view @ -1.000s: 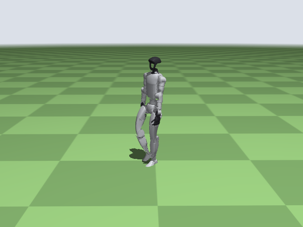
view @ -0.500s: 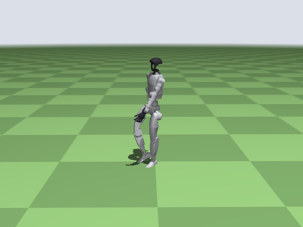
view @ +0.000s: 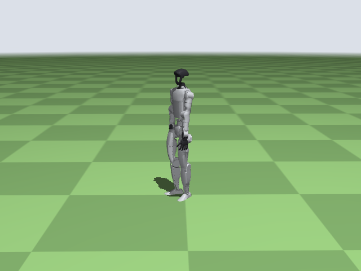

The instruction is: Upper body actions

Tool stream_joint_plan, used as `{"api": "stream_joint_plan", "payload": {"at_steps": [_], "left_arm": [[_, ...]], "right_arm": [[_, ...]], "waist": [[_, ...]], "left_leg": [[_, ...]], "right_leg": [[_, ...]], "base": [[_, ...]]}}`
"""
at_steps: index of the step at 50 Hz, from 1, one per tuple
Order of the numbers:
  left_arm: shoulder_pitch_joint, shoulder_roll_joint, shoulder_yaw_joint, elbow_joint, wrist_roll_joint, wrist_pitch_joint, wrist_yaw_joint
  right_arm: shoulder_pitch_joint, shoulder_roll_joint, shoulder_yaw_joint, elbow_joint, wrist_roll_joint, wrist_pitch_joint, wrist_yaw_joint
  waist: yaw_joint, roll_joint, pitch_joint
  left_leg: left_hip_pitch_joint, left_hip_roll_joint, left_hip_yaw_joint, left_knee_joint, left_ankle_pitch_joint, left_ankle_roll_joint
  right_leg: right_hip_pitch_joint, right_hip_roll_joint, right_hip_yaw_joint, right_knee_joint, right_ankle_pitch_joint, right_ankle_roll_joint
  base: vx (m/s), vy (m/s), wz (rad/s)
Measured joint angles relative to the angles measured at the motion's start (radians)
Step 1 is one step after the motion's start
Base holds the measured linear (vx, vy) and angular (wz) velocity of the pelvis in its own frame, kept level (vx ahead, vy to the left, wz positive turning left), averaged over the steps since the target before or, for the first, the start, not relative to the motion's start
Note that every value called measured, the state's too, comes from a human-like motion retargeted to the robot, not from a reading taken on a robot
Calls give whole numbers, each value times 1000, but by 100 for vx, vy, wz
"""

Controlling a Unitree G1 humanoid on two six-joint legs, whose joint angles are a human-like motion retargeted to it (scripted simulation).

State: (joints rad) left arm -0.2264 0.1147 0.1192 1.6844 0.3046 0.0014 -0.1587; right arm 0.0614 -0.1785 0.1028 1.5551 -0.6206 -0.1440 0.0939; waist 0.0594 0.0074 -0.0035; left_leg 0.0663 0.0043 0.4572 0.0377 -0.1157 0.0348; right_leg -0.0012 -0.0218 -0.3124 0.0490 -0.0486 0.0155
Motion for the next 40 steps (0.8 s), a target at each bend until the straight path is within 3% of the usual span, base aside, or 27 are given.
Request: {"api": "stream_joint_plan", "payload": {"at_steps": [9, 17, 21, 25, 30, 35, 40], "left_arm": [[85, 20, 31, -68, 52, -27, 36], [257, 24, 125, -65, -42, -16, -4], [351, 46, 143, -51, -50, -4, -13], [427, 80, 139, -28, -29, 15, -11], [521, 78, 174, 1, 30, 43, -42], [607, 50, 202, 16, 28, 58, -79], [650, 36, 202, 16, 40, 60, -90]], "right_arm": [[75, -49, -37, 145, 60, 53, -139], [21, -51, 0, 145, 126, 112, -117], [-90, -14, 38, 145, 179, 102, -54], [-232, 34, 24, 113, 239, 65, 32], [-374, 98, -40, -7, 329, 59, 106], [-493, 140, -28, -113, 400, 50, 173], [-558, 158, -40, -164, 359, 22, 173]], "waist": [[-2, 9, -9], [-22, 29, -21], [-11, -19, 9], [33, -55, 64], [124, -41, 96], [188, -48, 133], [243, -75, 168]], "left_leg": [[2, 26, -1, 11, -2, -30], [-46, 66, -27, 161, -24, -53], [-167, 107, -42, 463, 127, -28], [-381, 198, -51, 904, 250, 94], [-647, 413, 0, 1395, 115, 139], [-892, 412, -48, 1638, 82, 120], [-969, 396, -21, 1687, 52, 133]], "right_leg": [[10, 16, -27, -13, -8, -20], [34, 23, -26, -20, -31, -44], [52, -28, -10, -12, -41, -56], [80, -60, -15, -9, -42, -66], [94, -34, -6, -11, -45, -100], [115, -35, 30, -4, -54, -126], [135, -74, 54, 19, -72, -131]], "base": [[-2, -16, -5], [-2, -11, 17], [-10, -10, 25], [-14, -16, 24], [-5, -9, -17], [0, -2, -32], [2, 0, -12]]}}
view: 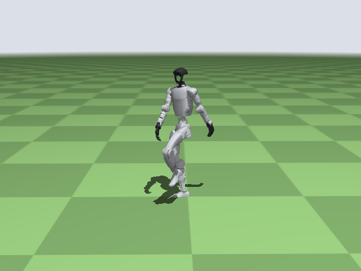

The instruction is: Upper body actions

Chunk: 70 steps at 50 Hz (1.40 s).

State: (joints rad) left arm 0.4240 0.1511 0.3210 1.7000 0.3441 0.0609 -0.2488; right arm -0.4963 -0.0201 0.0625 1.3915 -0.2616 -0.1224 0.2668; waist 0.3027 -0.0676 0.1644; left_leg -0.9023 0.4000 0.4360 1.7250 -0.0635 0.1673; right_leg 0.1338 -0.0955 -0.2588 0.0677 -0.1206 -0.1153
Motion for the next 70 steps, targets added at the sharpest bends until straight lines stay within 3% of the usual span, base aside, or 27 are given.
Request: {"api": "stream_joint_plan", "payload": {"at_steps": [5, 10, 15, 20, 22, 25, 27, 31, 38, 45, 55, 60, 65, 66, 70], "left_arm": [[0, 1, -16, 0, 38, -12, -24], [-26, 4, -22, -12, 48, -31, -20], [-51, -10, 5, -53, 15, -29, -20], [-77, -25, 30, -103, -41, -46, 2], [-95, -23, 29, -116, -50, -51, 4], [-120, -20, 21, -128, -49, -53, 3], [-135, -22, 14, -135, -41, -51, -1], [-186, -18, 7, -152, -26, -60, 10], [-216, 8, 1, -155, -28, -58, 23], [-211, 15, 17, -94, -63, -34, 23], [-320, 2, -85, -53, -76, -77, 149], [-428, -10, -144, -44, -114, -81, 143], [-566, -18, -204, -86, -105, -89, 157], [-591, -20, -211, -103, -104, -97, 164], [-718, -20, -210, -164, -133, -107, 176]], "right_arm": [[-9, 2, -6, 12, 42, -5, 5], [37, -8, 5, 57, 10, -6, -10], [129, -24, 31, 140, -68, -3, -53], [251, -42, 36, 245, -132, 29, -97], [292, -53, 40, 284, -161, 46, -115], [358, -76, 56, 309, -242, 74, -133], [396, -88, 69, 309, -293, 96, -142], [417, -102, 59, 309, -334, 101, -160], [401, -107, 62, 275, -302, 58, -152], [402, -103, 77, 151, -303, 8, -95], [468, -126, 25, 71, -326, -36, -81], [553, -143, -17, 76, -338, -40, -107], [661, -146, -68, 103, -327, -34, -139], [681, -150, -75, 111, -328, -33, -148], [735, -176, -94, 158, -336, -13, -178]], "waist": [[5, -5, -2], [-14, 1, -29], [-52, 15, -73], [-104, 40, -136], [-138, 71, -170], [-169, 113, -193], [-217, 130, -211], [-256, 124, -211], [-186, 91, -178], [-220, 81, -200], [-224, 55, -206], [-212, 54, -190], [-251, 76, -173], [-272, 89, -166], [-362, 134, -126]], "left_leg": [[29, 19, -2, -39, -13, 25], [180, -10, 5, -221, 6, 14], [439, -141, 12, -591, 86, -64], [720, -316, -51, -1128, 198, -112], [816, -364, -114, -1351, 77, -203], [923, -386, -59, -1594, -39, -159], [936, -392, -98, -1673, -1, -167], [904, -409, -130, -1699, 20, -156], [921, -424, -56, -1686, -11, -135], [928, -435, -28, -1698, -25, -113], [958, -455, 8, -1701, -56, -83], [989, -445, 38, -1697, -74, -73], [1009, -400, 28, -1691, -78, -64], [1014, -384, 20, -1691, -74, -64], [1024, -324, -6, -1680, -65, -65]], "right_leg": [[10, -7, -5, 7, -15, -3], [11, -9, -30, -2, -18, 10], [7, -16, -55, -16, -15, 33], [-7, 9, -71, -24, -22, 52], [-20, 49, -90, -26, -30, 54], [-22, 99, -94, -27, -41, 58], [-25, 110, -124, -32, -46, 68], [-49, 90, -151, -33, -42, 89], [-58, 58, -137, -30, -12, 106], [-73, 51, -118, -23, -1, 128], [-86, 19, -87, 50, -35, 158], [-116, 14, -58, 204, -40, 147], [-218, -4, -111, 465, 232, 140], [-259, 11, -102, 541, 246, 123], [-414, -62, -238, 897, 146, 27]], "base": [[7, 0, 20], [4, 5, 31], [8, 9, 23], [14, 11, 27], [15, 13, 54], [15, 10, 31], [17, 16, 71], [-2, 9, 40], [10, 7, -51], [13, 8, -22], [11, 12, -19], [11, 11, -31], [4, 8, 4], [3, 11, 30], [0, 11, 33]]}}
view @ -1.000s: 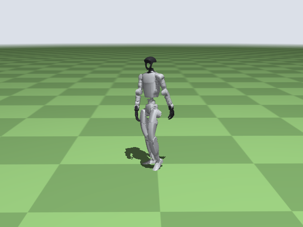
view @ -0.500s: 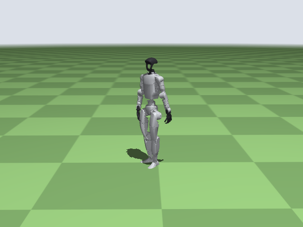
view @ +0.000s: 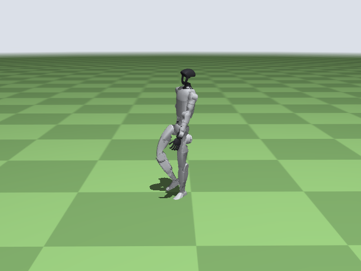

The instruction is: Upper body actions

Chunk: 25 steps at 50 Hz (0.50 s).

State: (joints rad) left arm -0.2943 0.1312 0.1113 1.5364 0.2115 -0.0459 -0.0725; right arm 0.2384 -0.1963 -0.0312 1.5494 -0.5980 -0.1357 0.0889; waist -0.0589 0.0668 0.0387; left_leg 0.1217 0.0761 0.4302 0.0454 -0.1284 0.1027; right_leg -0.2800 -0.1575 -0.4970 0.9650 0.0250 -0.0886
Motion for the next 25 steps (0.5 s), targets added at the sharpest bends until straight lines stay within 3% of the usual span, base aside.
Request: {"api": "stream_joint_plan", "payload": {"at_steps": [6, 13, 18, 25], "left_arm": [[-198, -25, 46, -74, -50, -11, 24], [-305, -43, 36, -120, -72, -37, 50], [-309, -46, 27, -115, -75, -43, 66], [-236, -35, 40, -85, -51, -32, 55]], "right_arm": [[42, -25, -43, 93, 1, 52, -22], [69, -31, -70, 119, 5, 80, -22], [36, -24, -63, 73, -5, 62, 9], [-42, 7, -71, -12, 19, 28, 42]], "waist": [[-98, 16, 75], [-156, 38, 75], [-157, 49, 64], [-152, 39, 33]], "left_leg": [[-2, 52, -52, 32, 15, 3], [-29, 101, -94, 54, 21, -8], [-42, 107, -83, 61, 13, 3], [-53, 75, -60, 36, 14, 5]], "right_leg": [[-285, -66, -26, 379, -90, -52], [-518, -93, -64, 458, -119, -113], [-535, -78, -86, 412, -118, -117], [-377, -44, -68, 263, -82, -87]], "base": [[-3, 5, 47], [3, 0, 21], [0, 0, 0], [1, -1, -11]]}}
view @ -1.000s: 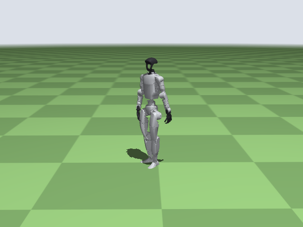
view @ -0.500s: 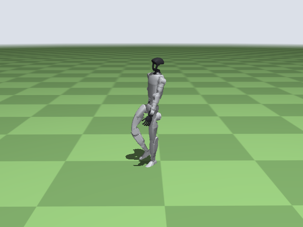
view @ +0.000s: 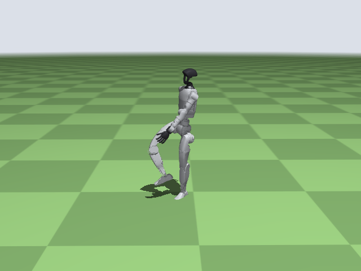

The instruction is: Upper body actions

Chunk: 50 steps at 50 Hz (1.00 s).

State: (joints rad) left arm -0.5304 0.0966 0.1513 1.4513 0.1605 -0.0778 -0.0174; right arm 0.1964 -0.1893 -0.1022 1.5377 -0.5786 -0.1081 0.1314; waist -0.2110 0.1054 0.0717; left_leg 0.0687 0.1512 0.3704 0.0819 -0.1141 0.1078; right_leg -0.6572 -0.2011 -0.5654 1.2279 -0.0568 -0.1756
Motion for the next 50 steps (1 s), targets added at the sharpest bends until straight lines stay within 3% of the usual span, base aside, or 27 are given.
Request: {"api": "stream_joint_plan", "payload": {"at_steps": [5, 11, 13, 15, 18, 20, 24, 30, 33, 40, 50], "left_arm": [[112, 11, -29, 52, 45, -2, -69], [270, 4, -61, 135, 113, 29, -114], [321, 2, -60, 165, 129, 41, -118], [365, 0, -60, 194, 136, 53, -123], [419, 13, -73, 226, 145, 74, -148], [447, 19, -73, 240, 163, 98, -157], [495, 10, -47, 225, 170, 112, -152], [510, -10, -8, 174, 61, 72, -152], [491, -6, 16, 184, 75, 87, -150], [506, 0, -12, 156, 92, 74, -145], [544, 15, -15, 138, 133, 79, -159]], "right_arm": [[-36, 13, 8, -51, 62, -11, 40], [-48, 14, 41, -97, 39, -16, 23], [-58, 11, 50, -101, 24, -14, 25], [-67, 8, 55, -102, 15, -12, 22], [-71, 13, 65, -102, 2, -11, 21], [-69, 16, 68, -93, -11, -8, 25], [-64, 27, 49, -78, -57, 13, 37], [-78, 19, 51, -57, -110, 5, -23], [-65, 3, 55, -2, -80, 20, -33], [-21, -14, 5, 88, -1, 58, -51], [-54, -7, -16, 43, 113, 60, -32]], "waist": [[49, -10, -26], [97, -33, -66], [133, -69, -78], [165, -105, -82], [180, -133, -78], [213, -157, -96], [284, -154, -156], [209, -127, -93], [174, -119, -100], [236, -121, -145], [215, -77, -133]], "left_leg": [[5, -30, 33, -16, -5, 4], [8, -82, 45, -32, -16, 3], [13, -128, 69, -36, -25, 5], [14, -177, 86, -33, -36, 8], [27, -215, 80, -33, -47, 4], [26, -239, 94, -38, -51, -4], [-26, -223, 126, -46, -45, -22], [-21, -205, 82, -46, -21, -26], [-26, -197, 56, -44, -15, -35], [-31, -182, 81, -49, -11, -66], [-33, -141, 65, 3, -24, -99]], "right_leg": [[205, 46, 32, -199, 50, 42], [487, 166, 169, -629, 160, 145], [579, 180, 237, -792, 199, 182], [669, 178, 306, -949, 86, 260], [769, 143, 171, -1120, -92, 228], [790, 125, 103, -1207, -58, 243], [712, 122, 171, -1207, -39, 251], [723, 145, 164, -1187, -57, 221], [733, 150, 149, -1203, -55, 221], [709, 155, 163, -1196, -58, 205], [733, 181, 167, -1199, -71, 179]], "base": [[4, -5, -29], [4, -8, -9], [6, -11, -41], [1, -7, -30], [-1, -14, 6], [0, -10, -30], [-4, -14, -40], [-16, -13, 40], [-8, -7, 38], [0, -8, -18], [-10, -6, 7]]}}
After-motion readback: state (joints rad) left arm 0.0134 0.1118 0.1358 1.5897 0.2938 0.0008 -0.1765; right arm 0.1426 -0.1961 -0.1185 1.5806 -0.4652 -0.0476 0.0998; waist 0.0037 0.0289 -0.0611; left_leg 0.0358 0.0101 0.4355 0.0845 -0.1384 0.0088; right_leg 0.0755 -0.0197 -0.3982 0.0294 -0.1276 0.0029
